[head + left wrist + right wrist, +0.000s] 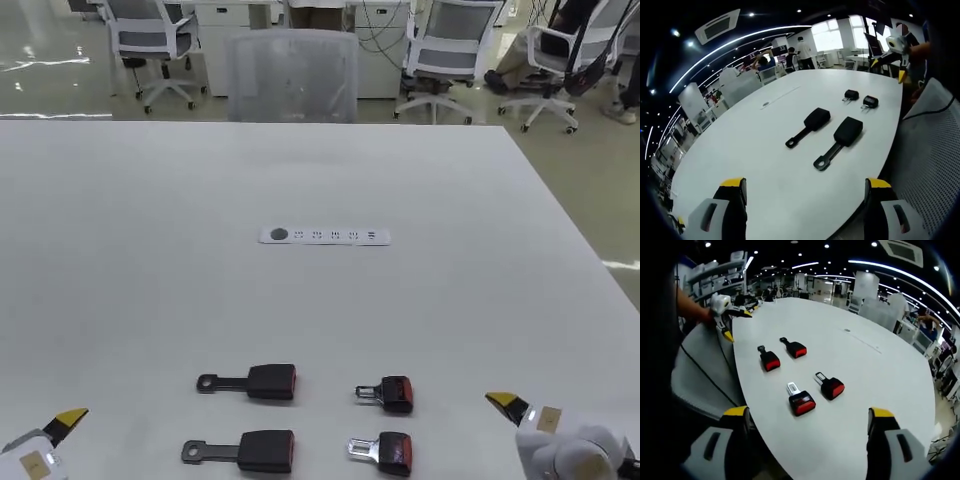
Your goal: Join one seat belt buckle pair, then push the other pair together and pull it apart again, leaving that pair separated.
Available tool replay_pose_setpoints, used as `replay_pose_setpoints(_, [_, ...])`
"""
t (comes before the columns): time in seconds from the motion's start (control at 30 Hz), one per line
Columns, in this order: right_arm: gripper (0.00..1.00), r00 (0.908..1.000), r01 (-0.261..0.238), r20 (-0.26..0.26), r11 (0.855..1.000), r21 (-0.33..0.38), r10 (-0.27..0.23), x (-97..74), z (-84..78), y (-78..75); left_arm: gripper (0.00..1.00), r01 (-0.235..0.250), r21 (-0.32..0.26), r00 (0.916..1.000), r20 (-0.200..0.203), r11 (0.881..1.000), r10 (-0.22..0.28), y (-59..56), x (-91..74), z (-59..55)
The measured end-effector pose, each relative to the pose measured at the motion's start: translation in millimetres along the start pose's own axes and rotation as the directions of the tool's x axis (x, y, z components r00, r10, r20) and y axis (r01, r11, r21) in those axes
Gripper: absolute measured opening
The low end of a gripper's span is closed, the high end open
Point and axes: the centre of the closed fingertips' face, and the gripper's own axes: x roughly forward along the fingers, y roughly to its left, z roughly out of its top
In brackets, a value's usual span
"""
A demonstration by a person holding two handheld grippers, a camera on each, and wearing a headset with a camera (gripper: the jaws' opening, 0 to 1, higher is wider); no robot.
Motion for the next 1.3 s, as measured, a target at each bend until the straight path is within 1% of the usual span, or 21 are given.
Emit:
replay_pose_setpoints(0.13, [1.0,0.9999,-0.003,-0.012,1.0,-0.001,0.003,2.2,2.2,3.7,1.0,-0.002,0.0,1.0,0.004,1.0,0.002,-0.4,-0.8,1.6])
replay_pose_setpoints(0.33, [0.99,0.9999,0.004,-0.015,1.0,-0.012,-0.005,0.9,5.6,8.4,1.0,-0.006,-0.01,0.9999,0.016,1.0,0.006,2.3,-1.6,3.1])
replay_pose_setpoints(0.43, [0.99,0.9998,0.007,-0.017,1.0,-0.012,-0.007,1.2,4.9,9.3,1.0,-0.006,-0.029,1.0,0.005,1.0,0.006,3.0,-0.7,0.6])
replay_pose_setpoints(0.53, [0.99,0.9998,0.011,-0.015,1.0,-0.009,-0.012,1.9,5.5,10.0,1.0,-0.004,-0.025,1.0,-0.006,1.0,0.004,2.2,-0.6,-1.4])
replay_pose_setpoints(0.63, [0.98,0.9999,0.01,-0.012,1.0,0.001,-0.01,4.5,6.9,11.5,1.0,0.004,-0.019,1.0,-0.008,1.0,-0.004,0.3,0.1,-2.6])
replay_pose_setpoints(0.73, [0.98,0.9998,0.007,-0.016,1.0,-0.004,-0.007,5.7,8.8,13.5,1.0,0.004,-0.023,0.9999,-0.01,1.0,-0.004,1.1,0.5,-4.0])
replay_pose_setpoints(0.8, [0.98,0.9998,0.006,-0.016,1.0,-0.006,-0.006,5.3,9.2,14.0,1.0,0.002,-0.029,0.9998,-0.018,1.0,-0.003,2.5,1.0,-6.6])
replay_pose_setpoints(0.9, [0.98,0.9998,0.008,-0.019,1.0,-0.005,-0.008,5.1,7.3,13.2,1.0,0.003,-0.035,0.9996,-0.028,0.999,-0.004,2.8,1.4,-8.8])
replay_pose_setpoints(1.03, [0.98,0.9996,0.006,-0.029,1.0,-0.008,-0.006,4.6,3.3,11.9,1.0,0.004,-0.025,0.9997,-0.025,1.0,-0.004,1.5,1.2,-8.0])
replay_pose_setpoints(1.17, [0.97,0.9993,0.009,-0.035,1.0,-0.018,-0.01,1.2,4.5,8.3,1.0,0.002,-0.022,0.9999,-0.016,1.0,-0.002,2.3,0.8,-6.1])
replay_pose_setpoints(1.3, [0.97,0.9992,0.013,-0.037,1.0,-0.025,-0.014,-2.6,3.9,5.7,1.0,0.003,-0.026,0.9997,-0.025,1.0,-0.003,2.3,1.6,-7.8])
